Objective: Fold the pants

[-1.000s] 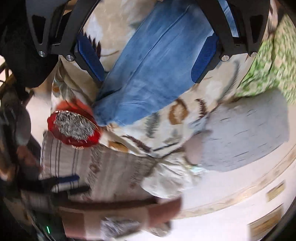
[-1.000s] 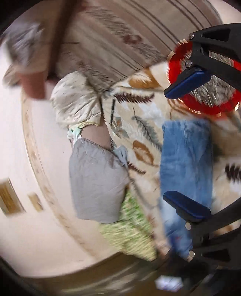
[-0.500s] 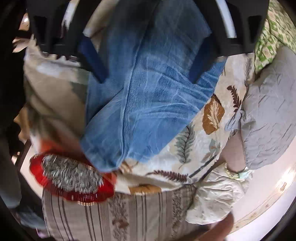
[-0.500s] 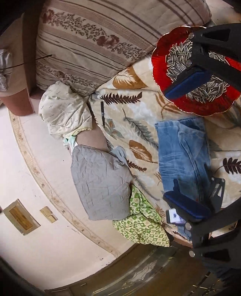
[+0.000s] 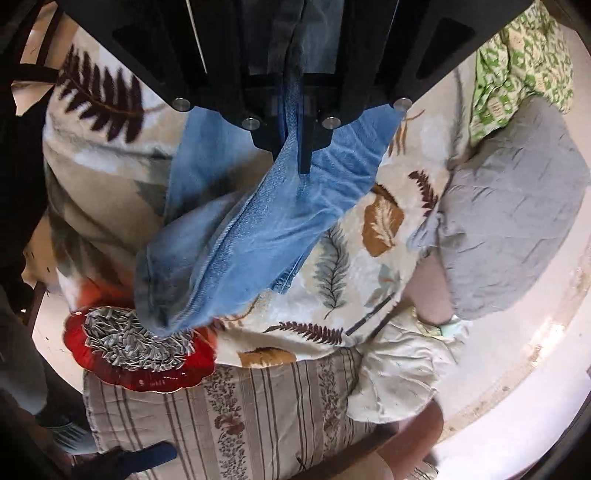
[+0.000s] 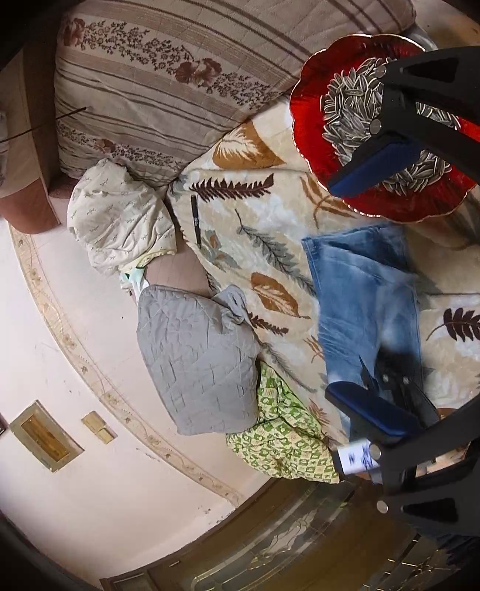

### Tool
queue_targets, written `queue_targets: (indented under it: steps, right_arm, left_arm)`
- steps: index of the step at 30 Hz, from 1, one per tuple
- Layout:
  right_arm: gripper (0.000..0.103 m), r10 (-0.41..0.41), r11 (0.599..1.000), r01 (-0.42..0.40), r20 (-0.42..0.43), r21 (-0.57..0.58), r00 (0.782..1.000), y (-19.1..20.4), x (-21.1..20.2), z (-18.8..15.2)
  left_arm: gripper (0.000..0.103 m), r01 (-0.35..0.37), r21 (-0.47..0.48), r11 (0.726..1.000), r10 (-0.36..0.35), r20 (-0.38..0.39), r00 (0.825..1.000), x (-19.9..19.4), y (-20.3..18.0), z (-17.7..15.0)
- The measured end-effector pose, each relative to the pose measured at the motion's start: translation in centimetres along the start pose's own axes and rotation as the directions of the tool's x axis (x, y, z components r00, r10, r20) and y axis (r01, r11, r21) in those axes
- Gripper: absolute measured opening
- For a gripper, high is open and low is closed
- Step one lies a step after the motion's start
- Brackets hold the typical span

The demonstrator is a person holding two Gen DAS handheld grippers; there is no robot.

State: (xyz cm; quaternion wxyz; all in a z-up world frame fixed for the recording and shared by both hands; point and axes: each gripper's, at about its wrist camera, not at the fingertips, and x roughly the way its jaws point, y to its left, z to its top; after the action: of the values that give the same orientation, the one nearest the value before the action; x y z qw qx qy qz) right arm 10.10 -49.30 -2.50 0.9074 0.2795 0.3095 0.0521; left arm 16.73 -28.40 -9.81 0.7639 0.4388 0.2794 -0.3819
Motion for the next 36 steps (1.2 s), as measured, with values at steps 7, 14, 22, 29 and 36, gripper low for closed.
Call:
queue_targets:
  steps: [7,14,22,29,36]
  right_arm:
    - [0.101,-0.004,1.000,0.003,-0.032,-0.004,0.999,0.6,0.4,-0.3]
    - [0.101,-0.012,0.997,-0.001,-0.166,-0.075,0.986,2.8,3.5,0.7]
    - [0.088,-0.090,0.995,0.094,-0.513,-0.018,0.854,1.4,15.1,1.1]
    - [0.074,-0.197,0.972,0.234,-0.607,-0.019,0.770,-2.2,20.3,-0.9]
    - [0.026,-0.095,0.990,0.136,-0.577,0.027,0.811,-3.4,20.7,-1.0]
  left_arm:
    - [0.075,-0.013,0.032,0.999,0.016,-0.110,0.994,3.2,-3.3,-2.4]
    - [0.095,0.049,-0.240,0.970,-0.016,0.139,0.990,-4.2,0.9,-4.7]
    - [0.096,0.118,-0.474,0.872,0.027,0.289,0.957,-9.1,7.0,-11.8]
    - [0.096,0.137,-0.620,0.773,0.110,0.344,0.932,-9.4,10.9,-16.4]
    - [0.096,0.159,-0.632,0.758,0.103,0.357,0.928,-8.8,11.5,-17.4]
